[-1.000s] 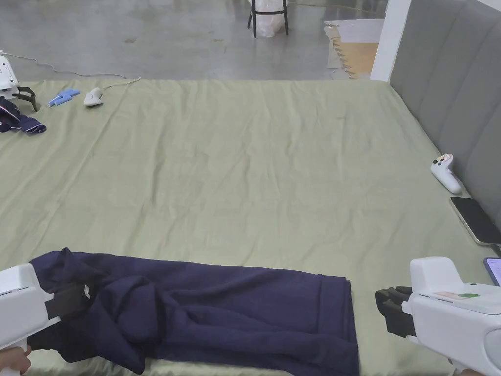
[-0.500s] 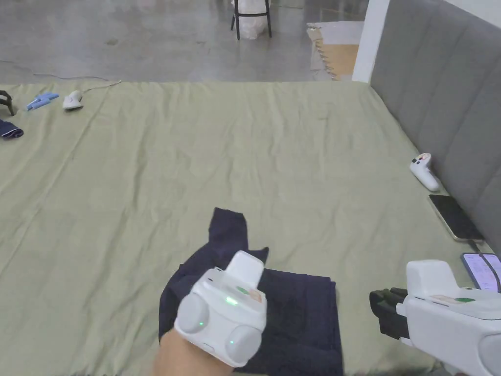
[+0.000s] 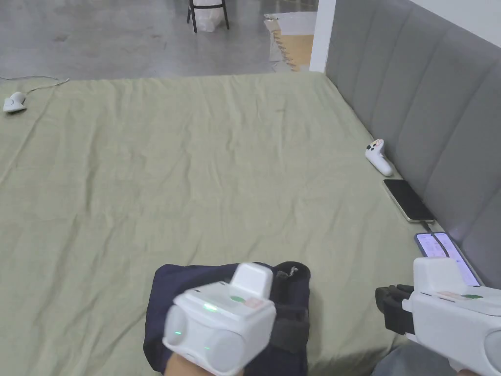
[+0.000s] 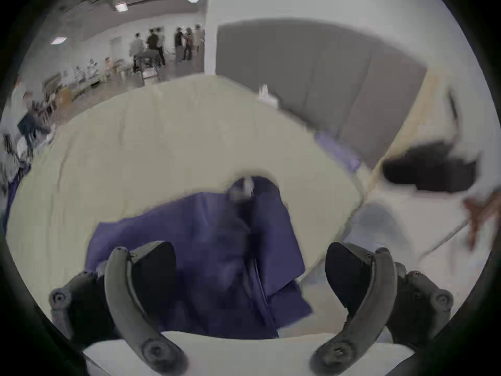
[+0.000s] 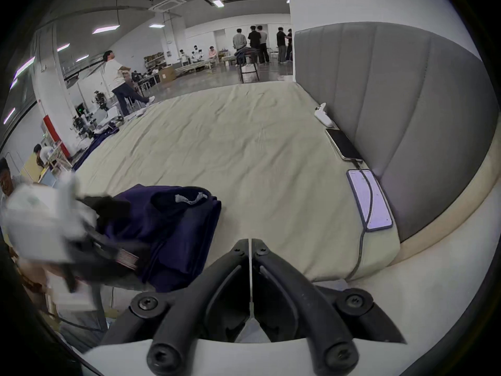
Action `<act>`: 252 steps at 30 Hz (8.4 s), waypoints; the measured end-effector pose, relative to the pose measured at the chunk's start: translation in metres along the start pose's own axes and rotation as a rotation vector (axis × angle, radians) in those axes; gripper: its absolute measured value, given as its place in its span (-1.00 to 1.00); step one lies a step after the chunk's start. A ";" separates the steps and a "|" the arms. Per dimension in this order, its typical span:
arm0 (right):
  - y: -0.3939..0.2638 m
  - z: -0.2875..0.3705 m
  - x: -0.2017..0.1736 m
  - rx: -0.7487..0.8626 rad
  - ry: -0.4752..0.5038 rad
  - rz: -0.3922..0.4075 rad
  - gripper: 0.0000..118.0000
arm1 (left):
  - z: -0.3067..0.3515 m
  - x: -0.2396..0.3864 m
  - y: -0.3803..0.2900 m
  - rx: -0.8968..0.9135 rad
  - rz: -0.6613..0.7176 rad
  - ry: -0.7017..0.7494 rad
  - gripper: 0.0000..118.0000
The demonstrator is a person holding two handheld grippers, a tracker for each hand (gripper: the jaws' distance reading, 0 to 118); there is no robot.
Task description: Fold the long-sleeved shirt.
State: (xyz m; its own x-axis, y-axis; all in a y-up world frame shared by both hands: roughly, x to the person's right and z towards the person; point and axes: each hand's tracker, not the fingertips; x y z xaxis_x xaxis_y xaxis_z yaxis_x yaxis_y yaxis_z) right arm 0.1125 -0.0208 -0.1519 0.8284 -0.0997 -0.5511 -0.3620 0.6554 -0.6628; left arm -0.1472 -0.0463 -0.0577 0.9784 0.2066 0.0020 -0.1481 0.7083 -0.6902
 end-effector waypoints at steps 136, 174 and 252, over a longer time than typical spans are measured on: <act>0.088 0.008 -0.126 0.850 -0.092 0.167 -1.00 | 0.098 -0.109 0.021 0.715 0.010 0.645 -0.93; 0.045 -0.015 -0.117 0.819 -0.174 0.097 1.00 | 0.098 -0.101 -0.011 0.719 -0.029 0.683 0.88; 0.042 -0.031 -0.117 0.824 -0.214 0.173 1.00 | 0.093 -0.114 -0.017 0.762 0.013 0.668 0.88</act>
State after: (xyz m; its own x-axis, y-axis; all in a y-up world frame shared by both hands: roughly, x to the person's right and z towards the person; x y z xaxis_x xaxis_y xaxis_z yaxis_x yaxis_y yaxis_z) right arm -0.0126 -0.0048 -0.1308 0.8827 0.1402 -0.4486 -0.1339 0.9899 0.0459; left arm -0.2697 -0.0188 0.0212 0.8216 -0.0373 -0.5689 0.0165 0.9990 -0.0416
